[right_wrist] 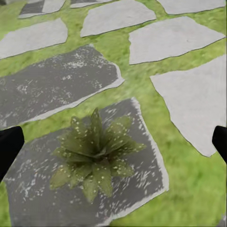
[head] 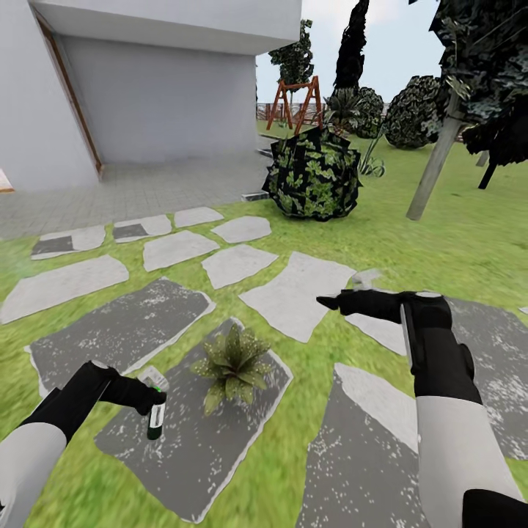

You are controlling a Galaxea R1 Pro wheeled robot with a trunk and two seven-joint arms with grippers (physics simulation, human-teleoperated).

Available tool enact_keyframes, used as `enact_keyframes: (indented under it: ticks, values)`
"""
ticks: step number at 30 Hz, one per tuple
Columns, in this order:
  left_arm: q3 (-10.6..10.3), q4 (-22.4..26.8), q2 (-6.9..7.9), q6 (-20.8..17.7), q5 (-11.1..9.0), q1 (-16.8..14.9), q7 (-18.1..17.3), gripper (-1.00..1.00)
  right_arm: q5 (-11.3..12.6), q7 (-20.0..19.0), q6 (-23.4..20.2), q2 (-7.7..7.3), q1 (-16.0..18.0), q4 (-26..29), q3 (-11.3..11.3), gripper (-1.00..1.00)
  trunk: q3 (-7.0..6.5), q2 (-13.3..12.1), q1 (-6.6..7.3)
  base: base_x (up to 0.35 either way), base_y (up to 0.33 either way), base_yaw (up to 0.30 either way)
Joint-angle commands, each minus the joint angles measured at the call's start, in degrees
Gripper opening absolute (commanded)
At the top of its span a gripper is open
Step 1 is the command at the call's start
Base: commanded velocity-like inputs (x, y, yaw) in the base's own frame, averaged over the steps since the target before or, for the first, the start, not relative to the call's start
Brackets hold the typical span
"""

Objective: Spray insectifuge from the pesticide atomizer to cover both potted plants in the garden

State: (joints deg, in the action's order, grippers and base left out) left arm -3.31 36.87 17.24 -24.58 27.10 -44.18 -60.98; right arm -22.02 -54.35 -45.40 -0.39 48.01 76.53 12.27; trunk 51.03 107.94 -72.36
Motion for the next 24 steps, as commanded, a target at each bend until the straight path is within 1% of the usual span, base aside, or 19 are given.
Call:
enact_keyframes:
  ticks: [1,2,3,4,5,6,7,8,10,12,13,15,16,18,20,21,23,24]
  values:
    - [-1.90,0.12,0.01,1.01,0.07,-0.03,-0.29,-1.00,-0.75,-5.36,-0.19,-0.02,0.06,0.13,-0.55,1.00,-0.13,-0.39,0.23,0.000,0.000,0.000]
    - [-3.30,0.12,0.00,1.94,0.06,-0.03,-0.32,-1.00,-0.91,-8.37,-0.20,-0.03,0.06,0.17,-2.00,1.00,-0.31,-0.79,0.45,0.000,0.000,0.000]
    - [-5.72,0.12,-0.05,2.92,0.06,-0.03,-0.34,-1.00,-1.35,-12.02,-0.21,-0.05,0.06,0.23,-6.70,1.00,-0.49,-1.19,0.67,0.000,0.000,0.000]
    - [-7.13,0.12,-0.07,3.31,0.06,-0.03,-0.35,-1.00,-1.65,-13.41,-0.21,-0.13,0.06,0.25,-9.93,1.00,-0.67,-1.60,0.89,0.000,0.000,0.000]
    - [-8.88,0.13,-0.09,3.70,0.06,-0.03,-0.36,-1.00,-1.94,-14.61,-0.21,-0.40,0.06,0.27,-14.22,1.00,-0.85,-2.00,1.11,0.000,0.000,0.000]
    - [-10.20,0.13,-0.15,3.90,0.06,-0.06,-0.37,-1.00,-2.08,-15.22,-0.21,-0.53,0.06,0.28,-17.55,1.00,-1.03,-2.40,1.33,0.000,0.000,0.000]
    - [-11.32,0.23,-0.30,4.00,0.07,-0.12,-0.37,-1.00,-2.16,-15.58,-0.22,-0.59,0.06,0.34,-19.75,1.00,-1.21,-2.80,1.55,0.000,0.000,0.000]
    - [-12.10,0.93,-0.39,4.04,0.03,-0.17,-0.40,-1.00,-2.15,-15.75,-0.22,-0.62,0.06,0.39,-20.63,1.00,-1.39,-3.20,1.77,0.000,0.000,0.000]
    - [-13.07,3.02,-0.43,4.08,-0.01,-0.09,-0.63,-1.00,-2.15,-15.94,-0.22,-0.59,0.06,0.45,-21.62,1.00,-1.75,-4.00,2.21,0.000,0.000,0.000]
    - [-13.52,4.29,-0.45,4.10,-0.02,-0.03,-2.19,-1.00,-2.07,-16.07,-0.22,-0.54,0.06,0.52,-22.14,1.00,-2.11,-4.80,2.65,0.000,0.000,0.000]
    - [-13.72,4.78,-0.51,4.12,0.02,0.00,-3.91,-1.00,-1.90,-16.13,-0.22,-0.53,0.06,0.54,-22.28,1.00,-2.11,-4.80,2.65,0.000,0.000,0.000]
    - [-13.86,5.45,-0.60,4.17,0.05,0.04,-4.88,-1.00,-1.76,-16.27,-0.22,-0.55,0.06,0.61,-22.40,1.00,-2.11,-4.80,2.65,0.000,0.000,0.000]
    - [-13.88,6.16,-0.61,4.18,0.05,0.05,-5.01,-1.00,-1.74,-18.08,-0.22,-0.58,0.06,0.65,-22.49,1.00,-2.11,-4.80,2.65,0.000,0.000,0.000]
    - [-13.91,7.25,-0.63,4.22,0.02,0.05,-5.17,-1.00,-1.78,-24.05,-0.17,-0.68,0.06,1.46,-22.50,1.00,-2.11,-4.80,2.65,0.000,0.000,0.000]
    - [-13.93,7.91,-0.93,4.29,-0.03,0.06,-5.40,-1.00,-1.79,-27.33,-0.13,-0.67,0.06,2.36,-22.51,1.00,-2.11,-4.80,2.65,0.000,0.000,0.000]
    - [-14.32,7.93,-1.27,4.74,-0.03,0.06,-5.43,-1.00,-1.79,-27.57,-0.13,-0.67,0.06,2.42,-22.57,1.00,-2.11,-4.80,2.65,0.000,0.000,0.000]
    - [-16.12,7.95,-1.86,7.38,-0.05,0.06,-5.41,-1.00,-1.79,-27.76,-0.14,-0.62,0.06,2.47,-22.60,1.00,-2.11,-4.80,2.65,0.000,0.000,0.000]
    - [-16.45,7.95,-2.01,8.17,-0.07,0.06,-5.40,-1.00,-1.79,-27.78,-0.13,-0.60,0.06,2.46,-22.59,1.00,-2.11,-4.80,2.65,0.000,0.000,0.000]
